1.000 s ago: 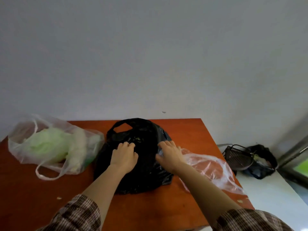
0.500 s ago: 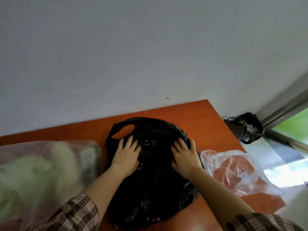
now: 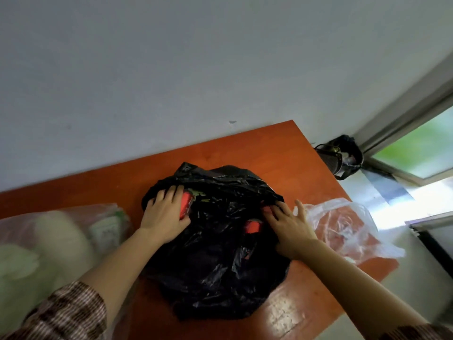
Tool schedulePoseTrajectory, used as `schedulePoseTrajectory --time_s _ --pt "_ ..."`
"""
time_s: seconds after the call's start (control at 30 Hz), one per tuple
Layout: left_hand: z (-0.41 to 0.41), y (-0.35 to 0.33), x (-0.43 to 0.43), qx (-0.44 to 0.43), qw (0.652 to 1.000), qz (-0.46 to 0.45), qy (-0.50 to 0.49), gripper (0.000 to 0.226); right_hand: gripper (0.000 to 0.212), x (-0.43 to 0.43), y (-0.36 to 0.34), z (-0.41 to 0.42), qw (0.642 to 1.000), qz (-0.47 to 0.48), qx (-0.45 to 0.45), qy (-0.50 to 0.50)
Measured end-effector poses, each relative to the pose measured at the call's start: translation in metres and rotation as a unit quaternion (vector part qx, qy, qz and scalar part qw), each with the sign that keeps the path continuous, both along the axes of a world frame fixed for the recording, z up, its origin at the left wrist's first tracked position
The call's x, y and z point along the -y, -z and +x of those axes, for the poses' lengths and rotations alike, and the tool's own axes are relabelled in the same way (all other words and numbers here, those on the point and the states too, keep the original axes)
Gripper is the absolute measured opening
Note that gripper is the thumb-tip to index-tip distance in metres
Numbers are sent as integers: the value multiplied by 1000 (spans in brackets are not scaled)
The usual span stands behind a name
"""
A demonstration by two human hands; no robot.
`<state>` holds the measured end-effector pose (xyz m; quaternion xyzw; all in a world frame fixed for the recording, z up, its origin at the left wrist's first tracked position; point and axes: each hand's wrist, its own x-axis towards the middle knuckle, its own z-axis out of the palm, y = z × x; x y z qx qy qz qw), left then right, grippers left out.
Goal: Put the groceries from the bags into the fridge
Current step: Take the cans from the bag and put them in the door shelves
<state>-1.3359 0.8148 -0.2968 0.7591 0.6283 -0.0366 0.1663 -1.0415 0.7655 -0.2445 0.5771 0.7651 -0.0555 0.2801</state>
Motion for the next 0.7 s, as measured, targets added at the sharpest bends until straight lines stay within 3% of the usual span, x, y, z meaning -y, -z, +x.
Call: schedulePoseTrajectory --time_s 0.1,0.2,0.23,0.3,0.43,0.7 --pt "3 1 12 1 1000 24 10 80 70 15 3 -1 998 12 -51 24" --pt "4 5 22 -53 995 79 23 76 38 24 4 -6 989 75 -110 69" --pt "5 3 25 -77 993 90 23 74 36 25 5 -11 985 82 -118 99" --pt "8 -3 31 -119 989 91 14 74 48 26 7 -24 969 80 -125 196" --pt "17 -14 27 -100 992 45 -56 75 65 17 18 -44 893 66 -178 409" --pt "19 -5 7 -16 980 -74 -183 98 69 22 39 -72 916 55 -111 381"
